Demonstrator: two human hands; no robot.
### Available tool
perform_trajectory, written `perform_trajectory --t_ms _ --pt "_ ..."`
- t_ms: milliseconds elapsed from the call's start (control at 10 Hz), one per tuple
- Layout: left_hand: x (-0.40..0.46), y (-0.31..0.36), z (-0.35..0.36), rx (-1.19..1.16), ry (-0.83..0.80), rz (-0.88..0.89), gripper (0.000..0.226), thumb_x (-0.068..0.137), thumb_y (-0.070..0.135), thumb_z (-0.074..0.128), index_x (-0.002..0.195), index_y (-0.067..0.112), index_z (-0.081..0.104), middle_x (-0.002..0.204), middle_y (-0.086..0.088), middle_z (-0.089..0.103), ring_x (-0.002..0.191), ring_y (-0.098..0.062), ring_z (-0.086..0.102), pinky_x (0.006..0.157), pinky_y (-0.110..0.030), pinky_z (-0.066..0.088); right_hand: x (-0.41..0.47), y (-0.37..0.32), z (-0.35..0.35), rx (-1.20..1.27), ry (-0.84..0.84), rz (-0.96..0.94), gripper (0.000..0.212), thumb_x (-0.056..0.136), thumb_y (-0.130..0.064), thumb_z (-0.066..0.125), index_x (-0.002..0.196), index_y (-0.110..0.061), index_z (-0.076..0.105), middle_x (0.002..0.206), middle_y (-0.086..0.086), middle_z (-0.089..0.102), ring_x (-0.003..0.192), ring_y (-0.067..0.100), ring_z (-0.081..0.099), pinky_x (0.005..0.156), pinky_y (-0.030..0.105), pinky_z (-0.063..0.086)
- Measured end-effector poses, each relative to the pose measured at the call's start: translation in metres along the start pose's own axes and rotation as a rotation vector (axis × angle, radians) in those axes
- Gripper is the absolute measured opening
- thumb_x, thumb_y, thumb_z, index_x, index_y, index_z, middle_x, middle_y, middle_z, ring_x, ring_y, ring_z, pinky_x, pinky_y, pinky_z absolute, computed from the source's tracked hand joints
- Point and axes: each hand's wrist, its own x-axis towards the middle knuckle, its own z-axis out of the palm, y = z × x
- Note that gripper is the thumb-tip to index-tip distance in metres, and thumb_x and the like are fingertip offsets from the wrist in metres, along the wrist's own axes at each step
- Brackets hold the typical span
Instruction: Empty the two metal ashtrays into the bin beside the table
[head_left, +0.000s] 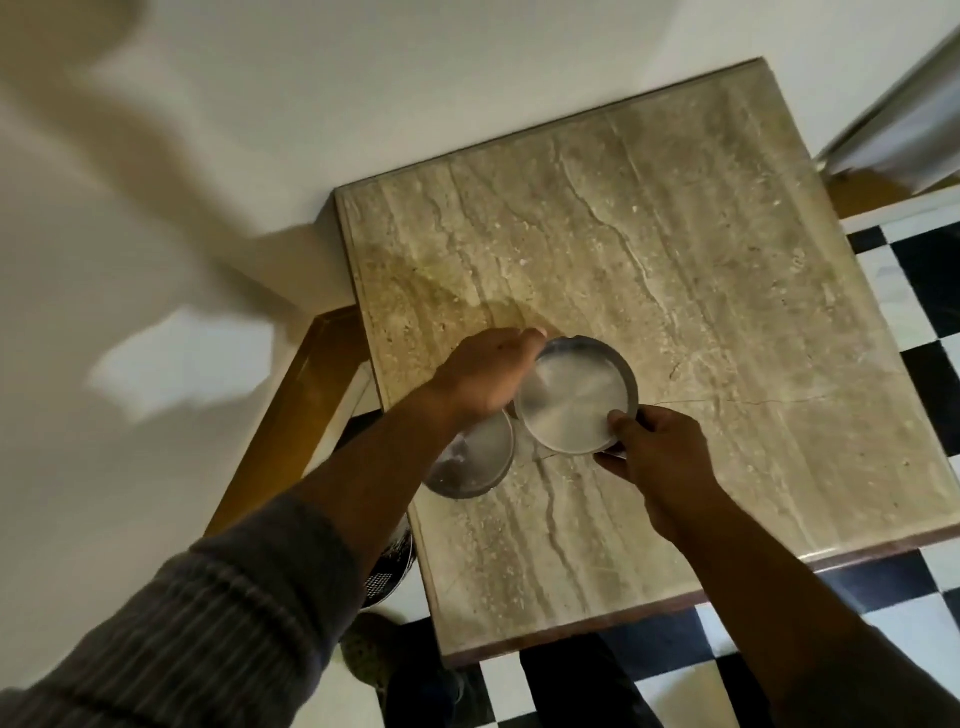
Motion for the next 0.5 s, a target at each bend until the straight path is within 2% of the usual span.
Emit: perform_trajectory --t_ms 100,200,300,400,500 --pt "0.019 0.005 0.016 0.138 -0.054 -0.036 0.046 0.101 0.039 0.035 0.116 0.008 0.066 0.128 -0.016 0.063 0.122 -0.034 0.055 0.106 -0.046 0.041 0.021 0.008 -0.017 -0.015 0.028 0.016 0.026 0.094 -0.007 0.055 0.117 0.005 0.061 0.105 0.019 0.064 0.086 0.027 0.065 0.079 0.042 0.056" --pt "0.028 -0.003 0.019 0.223 -0.018 -0.088 0.049 0.098 0.049 0.033 0.103 0.015 0.069 0.129 -0.015 0.064 0.124 -0.034 0.053 0.110 -0.049 0.036 0.036 0.019 -0.010 -0.050 -0.002 0.027 0.029 0.093 -0.006 0.056 0.120 0.003 0.061 0.108 0.020 0.065 0.090 0.031 0.067 0.077 0.041 0.058" --pt "0.036 -0.016 0.020 0.264 0.077 -0.050 0.050 0.080 0.067 0.030 0.063 0.028 0.058 0.105 -0.013 0.071 0.108 -0.035 0.061 0.103 -0.053 0.041 0.047 0.030 -0.004 -0.102 -0.015 0.027 0.029 0.092 -0.007 0.059 0.120 -0.002 0.063 0.106 0.017 0.069 0.092 0.032 0.068 0.078 0.042 0.060" --pt "0.044 -0.024 0.025 0.383 0.131 0.035 0.054 0.077 0.071 0.026 0.059 0.027 0.053 0.092 -0.013 0.071 0.096 -0.037 0.064 0.095 -0.053 0.047 0.061 0.038 -0.014 -0.202 0.012 0.013 0.028 0.090 -0.015 0.061 0.116 -0.008 0.067 0.097 0.011 0.072 0.086 0.028 0.070 0.080 0.046 0.060" --pt "0.050 -0.035 0.027 0.493 0.216 0.041 0.078 0.073 0.076 0.024 0.094 0.018 0.070 0.108 -0.013 0.073 0.106 -0.033 0.064 0.097 -0.048 0.047 0.076 0.034 -0.026 -0.435 0.088 -0.021 0.042 0.086 -0.031 0.065 0.120 -0.005 0.064 0.105 0.013 0.071 0.096 0.031 0.067 0.085 0.039 0.055"
